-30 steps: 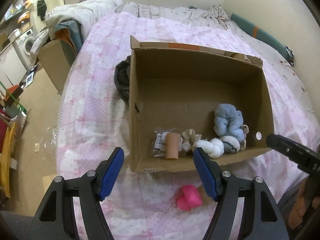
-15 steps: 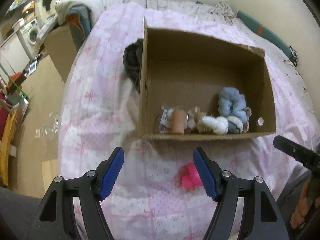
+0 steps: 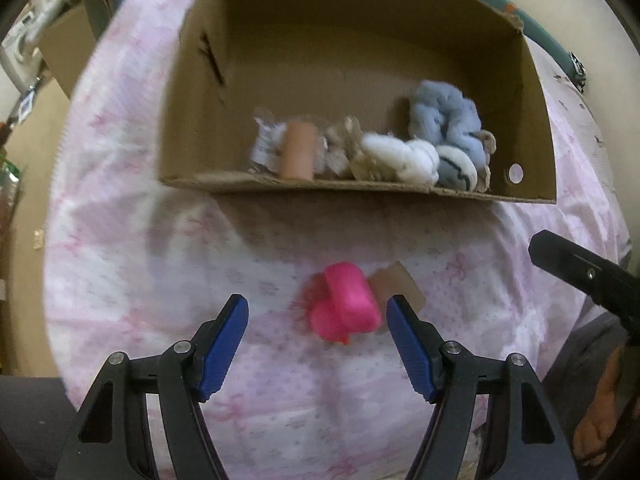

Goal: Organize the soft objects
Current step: 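Grasp the pink rubber duck with the left gripper, then grasp the tan translucent pad with the right gripper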

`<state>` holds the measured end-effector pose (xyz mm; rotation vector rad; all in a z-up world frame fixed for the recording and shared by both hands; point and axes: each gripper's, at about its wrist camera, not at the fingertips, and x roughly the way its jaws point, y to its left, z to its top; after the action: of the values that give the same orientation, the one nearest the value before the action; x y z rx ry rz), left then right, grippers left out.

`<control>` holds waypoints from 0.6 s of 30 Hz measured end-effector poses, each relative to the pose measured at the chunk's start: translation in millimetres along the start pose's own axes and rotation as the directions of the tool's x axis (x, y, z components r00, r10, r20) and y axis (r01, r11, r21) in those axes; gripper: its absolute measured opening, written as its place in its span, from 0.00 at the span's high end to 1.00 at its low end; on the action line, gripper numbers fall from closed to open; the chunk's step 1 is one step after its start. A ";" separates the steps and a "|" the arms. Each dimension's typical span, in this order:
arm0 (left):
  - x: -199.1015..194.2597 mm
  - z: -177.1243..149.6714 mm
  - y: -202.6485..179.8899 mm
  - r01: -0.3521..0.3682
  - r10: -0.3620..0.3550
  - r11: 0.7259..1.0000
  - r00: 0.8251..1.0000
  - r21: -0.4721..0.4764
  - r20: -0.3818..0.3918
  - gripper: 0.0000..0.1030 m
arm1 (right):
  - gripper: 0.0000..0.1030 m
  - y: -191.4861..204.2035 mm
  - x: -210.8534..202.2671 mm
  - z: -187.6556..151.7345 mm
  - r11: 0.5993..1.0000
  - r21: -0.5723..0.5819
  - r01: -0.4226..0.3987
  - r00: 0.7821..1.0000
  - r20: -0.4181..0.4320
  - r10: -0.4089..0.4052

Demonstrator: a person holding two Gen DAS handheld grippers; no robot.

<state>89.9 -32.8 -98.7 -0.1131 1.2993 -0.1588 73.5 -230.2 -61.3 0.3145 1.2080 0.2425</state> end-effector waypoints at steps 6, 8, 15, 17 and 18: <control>24.9 -0.6 -2.5 0.030 -0.031 0.999 0.997 -0.017 -0.066 0.59 | 0.25 1.1 7.7 -0.2 1.000 0.003 0.010 1.000 -0.021 -0.010; 31.1 -2.7 -2.5 0.043 -0.045 0.999 0.994 -0.018 -0.095 0.62 | 0.25 0.3 9.7 0.4 1.000 0.009 0.012 1.000 -0.026 -0.012; 8.2 -4.0 4.7 -0.035 0.034 0.999 0.998 -0.038 -0.048 0.62 | 0.25 0.7 19.0 0.8 1.000 0.002 0.014 0.999 -0.052 -0.014; 4.0 -4.5 12.7 -0.071 0.068 0.995 0.997 -0.065 -0.045 0.62 | 0.25 3.3 23.0 0.5 1.000 -0.011 0.016 0.998 -0.061 -0.017; 1.0 -4.8 18.2 -0.085 0.082 0.993 0.996 -0.086 -0.043 0.62 | 0.25 5.0 25.1 0.3 1.000 -0.017 0.017 0.998 -0.067 -0.018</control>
<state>86.5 -15.0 -104.0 -0.1306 1.3478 -0.0331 82.2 -216.8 -81.4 0.2829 1.2735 0.2495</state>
